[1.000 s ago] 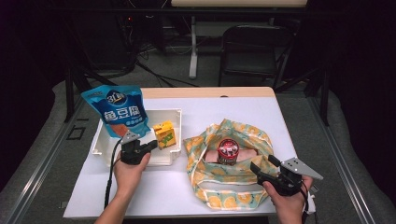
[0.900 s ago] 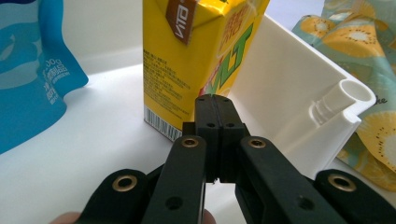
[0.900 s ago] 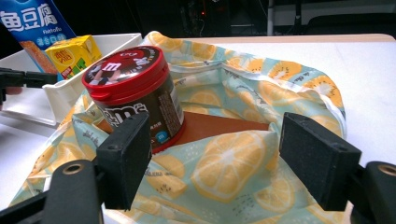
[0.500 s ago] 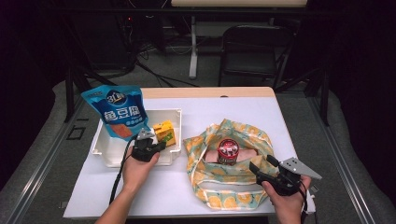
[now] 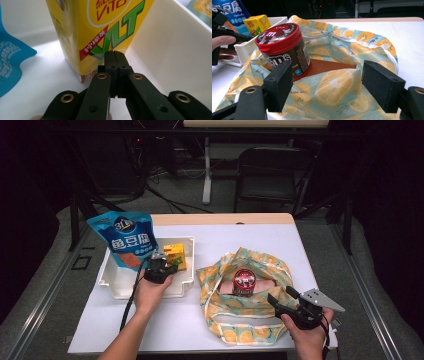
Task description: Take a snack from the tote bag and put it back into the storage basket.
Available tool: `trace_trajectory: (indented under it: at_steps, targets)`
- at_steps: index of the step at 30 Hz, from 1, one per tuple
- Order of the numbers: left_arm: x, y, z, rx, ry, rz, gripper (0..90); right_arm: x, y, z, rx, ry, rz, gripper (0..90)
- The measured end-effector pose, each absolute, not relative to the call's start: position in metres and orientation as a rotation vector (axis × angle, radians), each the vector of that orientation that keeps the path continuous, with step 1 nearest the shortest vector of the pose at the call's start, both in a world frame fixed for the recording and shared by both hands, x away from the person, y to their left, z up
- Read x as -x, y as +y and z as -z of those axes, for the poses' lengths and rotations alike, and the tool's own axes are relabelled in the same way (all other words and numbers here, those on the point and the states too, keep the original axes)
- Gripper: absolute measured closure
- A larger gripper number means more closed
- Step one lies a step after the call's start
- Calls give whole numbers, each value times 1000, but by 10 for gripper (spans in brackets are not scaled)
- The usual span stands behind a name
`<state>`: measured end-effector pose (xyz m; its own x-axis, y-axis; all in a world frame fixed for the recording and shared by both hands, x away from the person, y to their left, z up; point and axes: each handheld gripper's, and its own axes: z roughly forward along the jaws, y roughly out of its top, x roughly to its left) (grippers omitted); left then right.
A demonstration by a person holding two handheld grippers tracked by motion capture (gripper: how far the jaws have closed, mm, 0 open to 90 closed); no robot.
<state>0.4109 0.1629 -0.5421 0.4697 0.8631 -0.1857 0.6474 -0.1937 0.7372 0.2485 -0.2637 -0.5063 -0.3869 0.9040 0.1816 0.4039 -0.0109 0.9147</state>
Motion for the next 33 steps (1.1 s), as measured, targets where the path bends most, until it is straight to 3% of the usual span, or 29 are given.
trace_trajectory:
  at_steps: [6,14,33]
  targets:
    - [-421,164,543,-1907,1294,-382,900,-249,-264,507,-1355,1801,-1386,250]
    - [-432,168,543,-1823,1380,-277,900,-249,-265,507,-1355,1801,-1382,252]
    - [-440,170,550,-1741,1431,-315,900,-249,-264,508,-1363,1798,-1374,255]
